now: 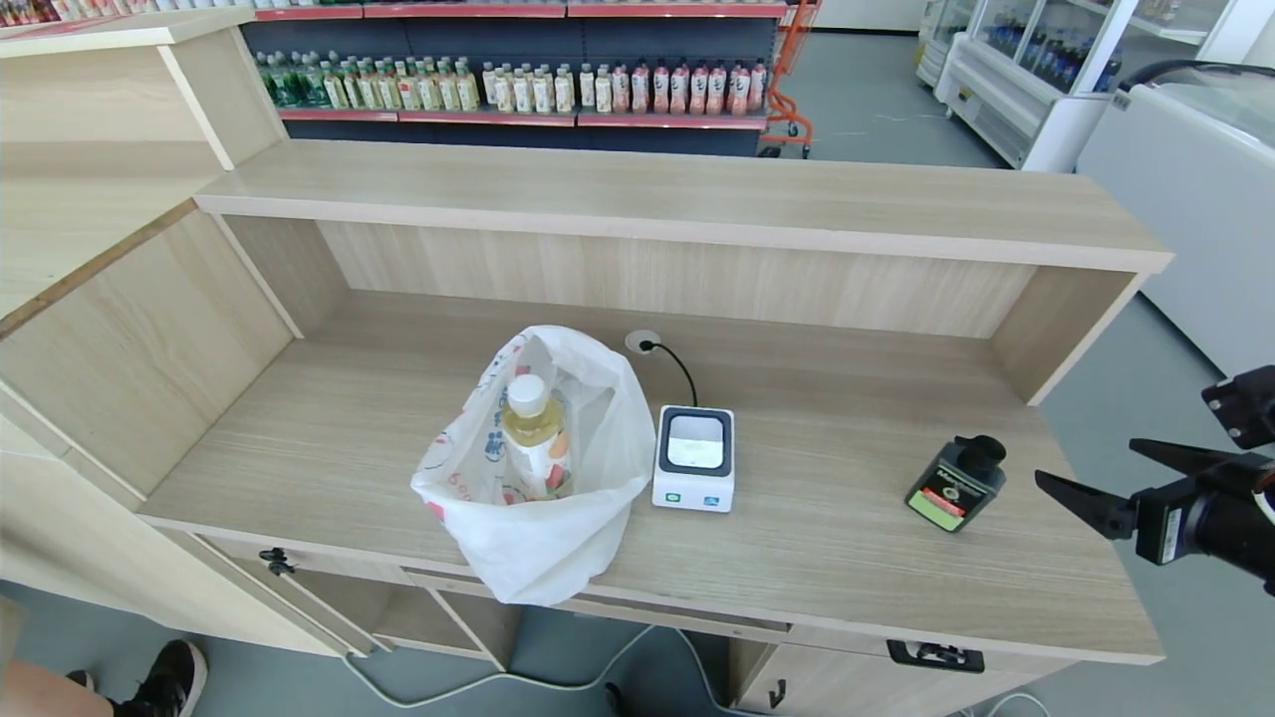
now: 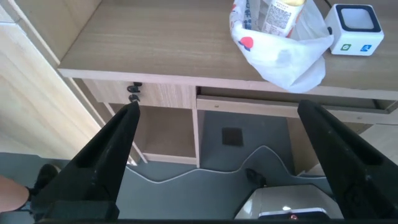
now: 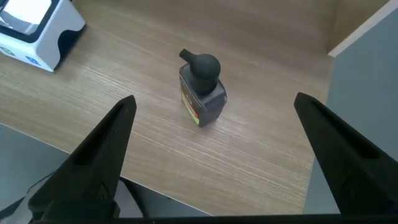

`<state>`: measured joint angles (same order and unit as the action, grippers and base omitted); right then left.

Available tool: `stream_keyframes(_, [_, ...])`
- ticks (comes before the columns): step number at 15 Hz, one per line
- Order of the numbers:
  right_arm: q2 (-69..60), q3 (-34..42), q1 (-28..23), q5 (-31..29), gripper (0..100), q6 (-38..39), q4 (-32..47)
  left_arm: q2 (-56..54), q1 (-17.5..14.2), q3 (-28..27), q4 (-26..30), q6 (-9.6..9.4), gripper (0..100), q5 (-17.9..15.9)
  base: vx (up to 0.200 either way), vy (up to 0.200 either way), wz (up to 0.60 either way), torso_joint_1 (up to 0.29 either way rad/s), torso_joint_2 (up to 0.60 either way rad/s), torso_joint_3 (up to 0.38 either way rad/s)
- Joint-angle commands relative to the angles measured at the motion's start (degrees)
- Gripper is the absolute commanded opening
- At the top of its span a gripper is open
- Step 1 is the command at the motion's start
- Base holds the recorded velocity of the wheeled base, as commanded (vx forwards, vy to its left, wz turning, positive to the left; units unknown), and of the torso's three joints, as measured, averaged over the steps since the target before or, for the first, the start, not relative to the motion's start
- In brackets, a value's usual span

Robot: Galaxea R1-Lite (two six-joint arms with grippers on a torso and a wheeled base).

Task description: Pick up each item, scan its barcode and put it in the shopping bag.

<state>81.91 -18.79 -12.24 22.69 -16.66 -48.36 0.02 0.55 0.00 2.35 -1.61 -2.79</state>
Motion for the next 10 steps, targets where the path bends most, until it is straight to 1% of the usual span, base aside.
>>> stream_keyframes(1, [-2.10,1.73,0.81,0.34,100,0.67,0.20,0.06,-0.02,0.00,0.02,0.03,100,-0.02,0.000,-0.200,0.00,0.007,0.01,-0.002])
stream_keyframes(2, [-2.81,3.05,0.81,0.34,100,0.58,0.11,0.06,-0.02,0.00,0.02,0.12,100,-0.02,0.000,-0.200,0.00,0.002,0.01,0.002])
stream_keyframes(9, [-4.04,6.57,3.98,-0.01,100,-0.65,0.20,0.06,-0.02,0.00,-0.07,0.12,100,-0.02,0.000,0.000,0.00,0.000,0.00,0.000])
stream_keyframes(10, [-3.51,6.83,5.30,-0.27,100,-1.44,0.20,0.06,-0.02,0.00,0.02,0.12,100,-0.02,0.000,0.000,0.00,0.000,0.00,0.000])
